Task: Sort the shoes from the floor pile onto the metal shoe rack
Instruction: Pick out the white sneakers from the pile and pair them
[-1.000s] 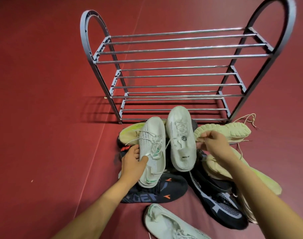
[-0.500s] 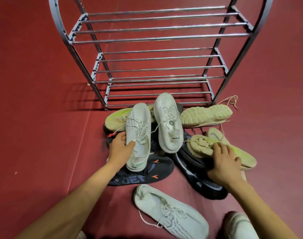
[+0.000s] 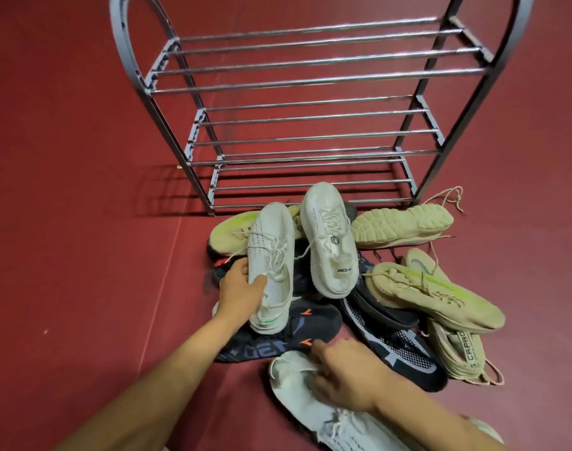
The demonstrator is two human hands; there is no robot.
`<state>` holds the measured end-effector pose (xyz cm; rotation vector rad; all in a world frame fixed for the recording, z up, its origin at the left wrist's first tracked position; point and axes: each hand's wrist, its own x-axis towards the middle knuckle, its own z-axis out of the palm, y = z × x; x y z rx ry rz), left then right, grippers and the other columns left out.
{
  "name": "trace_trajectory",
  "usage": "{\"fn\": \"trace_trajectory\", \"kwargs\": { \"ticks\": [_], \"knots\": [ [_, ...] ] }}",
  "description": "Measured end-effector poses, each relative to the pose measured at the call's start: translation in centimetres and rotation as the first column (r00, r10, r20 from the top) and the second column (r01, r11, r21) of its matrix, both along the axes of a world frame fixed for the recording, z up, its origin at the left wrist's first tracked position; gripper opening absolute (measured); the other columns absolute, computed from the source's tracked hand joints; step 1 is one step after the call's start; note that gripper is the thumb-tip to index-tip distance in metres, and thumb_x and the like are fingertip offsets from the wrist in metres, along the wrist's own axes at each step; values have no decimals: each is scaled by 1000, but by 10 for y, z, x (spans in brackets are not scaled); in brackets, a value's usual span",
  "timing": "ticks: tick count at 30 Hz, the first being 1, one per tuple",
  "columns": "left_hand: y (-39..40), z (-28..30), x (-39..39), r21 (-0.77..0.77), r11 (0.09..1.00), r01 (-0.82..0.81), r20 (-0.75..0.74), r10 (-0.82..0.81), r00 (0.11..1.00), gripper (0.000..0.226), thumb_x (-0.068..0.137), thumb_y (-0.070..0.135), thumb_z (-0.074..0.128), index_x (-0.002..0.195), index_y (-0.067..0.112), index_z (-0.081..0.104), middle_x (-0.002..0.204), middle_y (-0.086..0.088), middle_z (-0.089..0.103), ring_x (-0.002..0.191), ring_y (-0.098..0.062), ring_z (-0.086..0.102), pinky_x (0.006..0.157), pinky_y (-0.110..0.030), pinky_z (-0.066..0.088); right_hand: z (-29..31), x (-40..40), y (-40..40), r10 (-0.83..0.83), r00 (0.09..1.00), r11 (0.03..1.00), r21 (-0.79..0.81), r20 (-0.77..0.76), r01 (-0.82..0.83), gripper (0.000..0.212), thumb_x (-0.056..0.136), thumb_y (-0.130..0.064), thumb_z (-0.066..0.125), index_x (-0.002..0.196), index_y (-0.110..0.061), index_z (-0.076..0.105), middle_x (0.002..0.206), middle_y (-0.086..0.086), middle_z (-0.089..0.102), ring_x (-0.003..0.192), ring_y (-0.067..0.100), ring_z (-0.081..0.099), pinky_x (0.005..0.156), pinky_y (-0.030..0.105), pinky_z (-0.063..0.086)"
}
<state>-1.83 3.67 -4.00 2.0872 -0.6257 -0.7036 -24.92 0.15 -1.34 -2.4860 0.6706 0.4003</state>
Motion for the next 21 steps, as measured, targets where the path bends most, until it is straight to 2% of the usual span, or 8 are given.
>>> {"fn": "trace_trajectory", "kwargs": {
  "ticks": [3, 7, 9, 12, 15, 17, 18, 21],
  "knots": [
    [-1, -3, 2, -16, 1000, -14, 1, 14, 1000, 31, 88, 5, 64, 118, 12, 61, 88, 8, 68, 62, 2, 67, 54, -13, 49, 57, -2, -27, -304, 925, 943, 207, 229, 259, 29, 85, -38, 59, 68, -22, 43, 60, -7, 48, 51, 7, 38, 53, 30, 31],
    [-5, -10, 4, 58, 997, -42, 39, 40, 998, 18, 90, 5, 62, 105, 3, 70, 83, 8, 70, 72, 5, 64, 59, -6, 43, 105, -4, -58, -855, 399, 514, 652, 332, 558, 22, 87, -17, 55, 66, -12, 51, 58, 0, 49, 52, 17, 42, 49, 32, 35],
    [-7, -7, 0, 96, 994, -52, 75, 45, 996, 23, 95, -2, 56, 80, -2, 74, 72, -4, 73, 66, 7, 62, 61, -6, 41, 102, 8, -52, -958, 219, 268, 852, 186, 450, 16, 94, -11, 52, 84, -5, 64, 74, 5, 73, 62, 27, 68, 52, 32, 55],
    [-9, -3, 1, 13, 996, -89, 22, 88, 996, 23, 84, 12, 70, 106, 12, 68, 94, -1, 74, 89, -13, 67, 73, -25, 46, 77, 29, -31, -989, 93, -75, 924, -118, 375, 23, 102, -18, 53, 101, 2, 64, 87, 25, 76, 74, 35, 76, 57, 30, 63],
    [-7, -1, 4, -5, 999, -49, -19, 49, 999, 27, 82, 15, 71, 109, 19, 65, 93, 8, 73, 90, -15, 69, 77, -34, 55, 58, 45, -20, -917, 135, -300, 873, -375, 385, 39, 105, -31, 45, 98, 5, 58, 101, 29, 73, 71, 36, 76, 56, 34, 63],
    [-6, -4, 6, -2, 999, -45, -9, 45, 999, 26, 81, 16, 72, 106, 22, 65, 90, 13, 71, 90, -13, 68, 80, -34, 55, 62, 42, -14, -835, 365, -215, 855, -411, 471, 44, 106, -37, 43, 105, 3, 60, 100, 23, 74, 65, 34, 73, 47, 31, 56],
    [-5, -3, 6, 1, 999, -41, -7, 41, 999, 26, 80, 17, 73, 105, 22, 65, 89, 14, 70, 89, -12, 67, 80, -34, 55, 67, 37, -12, -790, 493, -76, 857, -364, 510, 42, 105, -36, 45, 105, 2, 62, 94, 19, 76, 59, 30, 70, 42, 29, 50],
    [-5, -6, 9, 2, 999, -46, -27, 46, 999, 26, 79, 17, 72, 104, 18, 64, 92, 7, 71, 91, -16, 67, 82, -37, 55, 72, 16, -21, -719, 675, 621, 586, 163, 520, 17, 94, -28, 64, 86, -15, 70, 73, 0, 76, 53, 14, 60, 51, 38, 48]
  ]
}}
